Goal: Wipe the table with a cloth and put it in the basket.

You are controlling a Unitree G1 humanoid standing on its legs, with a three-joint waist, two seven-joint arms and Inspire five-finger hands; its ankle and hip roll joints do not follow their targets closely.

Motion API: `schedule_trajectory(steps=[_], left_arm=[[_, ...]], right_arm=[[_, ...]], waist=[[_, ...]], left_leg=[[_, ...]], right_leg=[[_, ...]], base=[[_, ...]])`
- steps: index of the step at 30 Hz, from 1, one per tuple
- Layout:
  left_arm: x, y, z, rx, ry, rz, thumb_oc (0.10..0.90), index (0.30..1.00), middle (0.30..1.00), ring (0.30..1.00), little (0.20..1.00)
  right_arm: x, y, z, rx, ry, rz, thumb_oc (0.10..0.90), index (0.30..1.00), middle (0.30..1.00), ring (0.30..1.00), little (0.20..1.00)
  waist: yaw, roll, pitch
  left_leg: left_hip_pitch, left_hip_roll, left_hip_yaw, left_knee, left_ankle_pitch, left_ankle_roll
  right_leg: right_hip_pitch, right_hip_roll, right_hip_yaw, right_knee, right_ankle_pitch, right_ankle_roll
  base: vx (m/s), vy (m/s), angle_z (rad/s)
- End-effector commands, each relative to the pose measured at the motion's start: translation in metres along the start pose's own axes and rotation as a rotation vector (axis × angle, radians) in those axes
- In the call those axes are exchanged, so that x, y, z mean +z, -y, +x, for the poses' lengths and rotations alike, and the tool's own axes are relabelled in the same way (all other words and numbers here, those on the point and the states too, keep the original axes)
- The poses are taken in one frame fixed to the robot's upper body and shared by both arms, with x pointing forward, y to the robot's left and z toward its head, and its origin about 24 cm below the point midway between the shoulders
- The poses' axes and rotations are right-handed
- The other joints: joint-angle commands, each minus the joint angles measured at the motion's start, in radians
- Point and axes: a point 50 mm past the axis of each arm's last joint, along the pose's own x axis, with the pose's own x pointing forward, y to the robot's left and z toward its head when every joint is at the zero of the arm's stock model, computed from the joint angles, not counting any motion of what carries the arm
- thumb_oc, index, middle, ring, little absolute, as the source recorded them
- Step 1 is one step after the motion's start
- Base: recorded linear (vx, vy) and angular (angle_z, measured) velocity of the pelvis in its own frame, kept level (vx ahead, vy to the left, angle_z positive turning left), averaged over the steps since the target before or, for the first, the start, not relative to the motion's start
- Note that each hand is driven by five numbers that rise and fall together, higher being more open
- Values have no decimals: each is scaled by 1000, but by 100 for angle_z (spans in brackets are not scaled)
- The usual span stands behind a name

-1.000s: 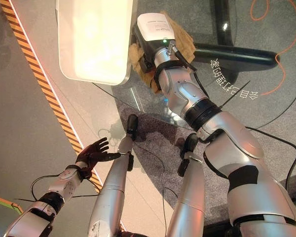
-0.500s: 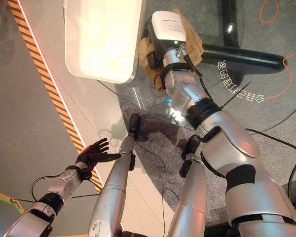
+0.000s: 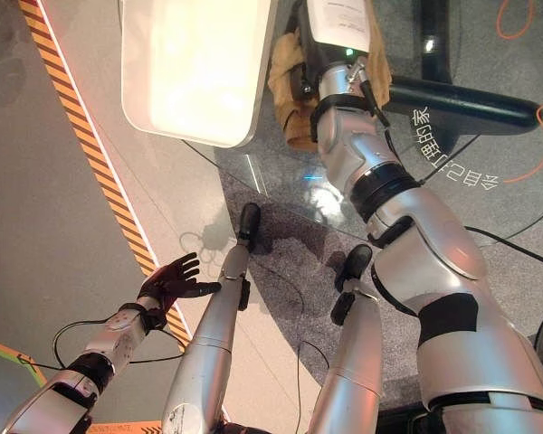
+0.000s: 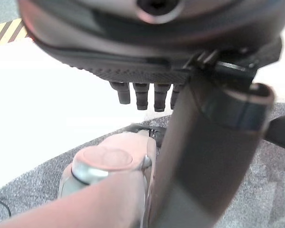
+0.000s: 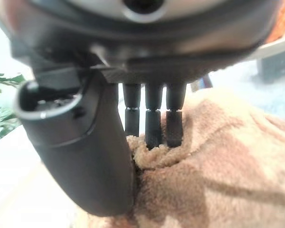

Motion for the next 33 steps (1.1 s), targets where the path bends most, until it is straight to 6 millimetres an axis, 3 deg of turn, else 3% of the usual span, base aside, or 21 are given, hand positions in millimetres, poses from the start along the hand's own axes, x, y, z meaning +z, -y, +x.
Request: schedule_trajectory(steps=[1, 17, 33], left_arm=[[-13, -26, -13, 63, -43, -11, 800, 900, 900, 900, 900], [-2, -52, -18, 112, -38, -31, 800, 900, 900, 900, 900], [8, -72, -23, 154, -27, -45, 800, 900, 900, 900, 900]], right_arm=[[-74, 97, 19, -333, -237, -186, 100, 300, 300, 300, 200], [-149, 135, -7, -449, -539, -359, 100, 300, 300, 300, 200], [-181, 158, -26, -535, -673, -375, 100, 300, 300, 300, 200]], waist=[[-19, 0, -9], [-50, -25, -9], [-80, -57, -9]], left_leg=[[22, -113, 90, 104, -147, 145], [14, -100, 95, 102, -154, 147], [8, -88, 98, 101, -159, 147]], right_leg=[[41, 91, -49, -165, 106, -32], [38, 105, -37, -176, 109, -31], [38, 125, -22, -188, 111, -31]], base=[[0, 0, 0], [0, 0, 0], [0, 0, -1]])
